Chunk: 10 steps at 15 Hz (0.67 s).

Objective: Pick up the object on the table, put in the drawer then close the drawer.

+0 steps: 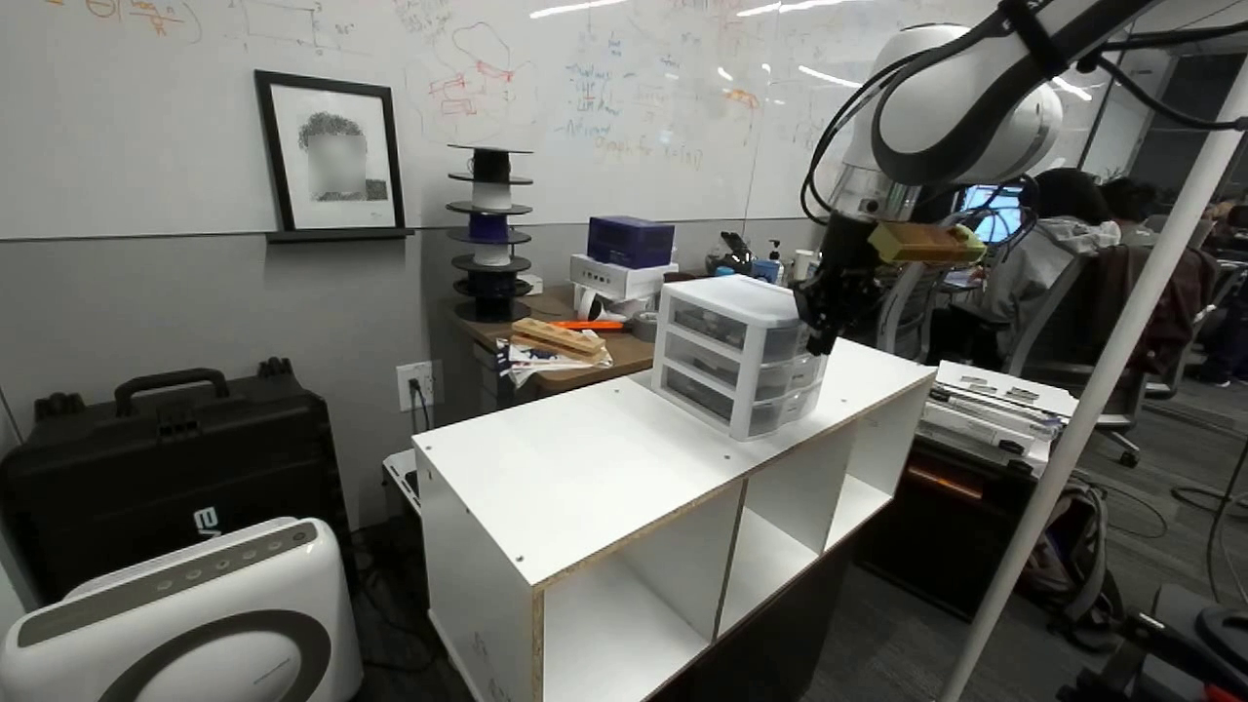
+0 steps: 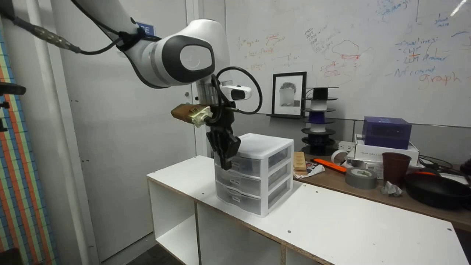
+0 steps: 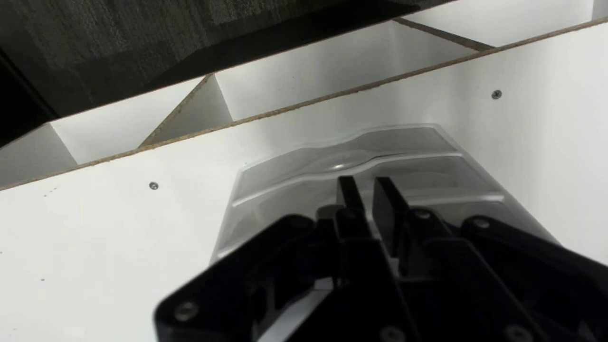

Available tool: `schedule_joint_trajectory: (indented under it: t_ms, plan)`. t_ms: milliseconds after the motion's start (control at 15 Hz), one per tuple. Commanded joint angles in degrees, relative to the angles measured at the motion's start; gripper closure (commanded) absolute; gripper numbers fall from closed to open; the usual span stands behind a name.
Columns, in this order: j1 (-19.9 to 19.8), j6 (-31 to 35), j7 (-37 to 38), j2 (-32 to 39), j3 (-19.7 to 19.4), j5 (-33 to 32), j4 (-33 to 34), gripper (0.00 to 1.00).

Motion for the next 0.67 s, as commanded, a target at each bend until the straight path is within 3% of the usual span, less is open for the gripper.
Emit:
schedule_joint_trajectory:
  t_ms: [0,200,400,600]
  plan:
    - [0.87,-6.76,-0.65,-2.51,-1.36,-5.61,-0.72,0.53]
    - [0.46,-17.23,-2.34,-6.47,-1.65,-9.55,-2.80,0.28]
    - [-0.01,-22.22,-6.15,-12.31,-1.24,-10.55,-6.36,0.06]
    - [-0.09,-23.44,-10.73,-19.38,-0.82,-9.22,-10.49,0.00]
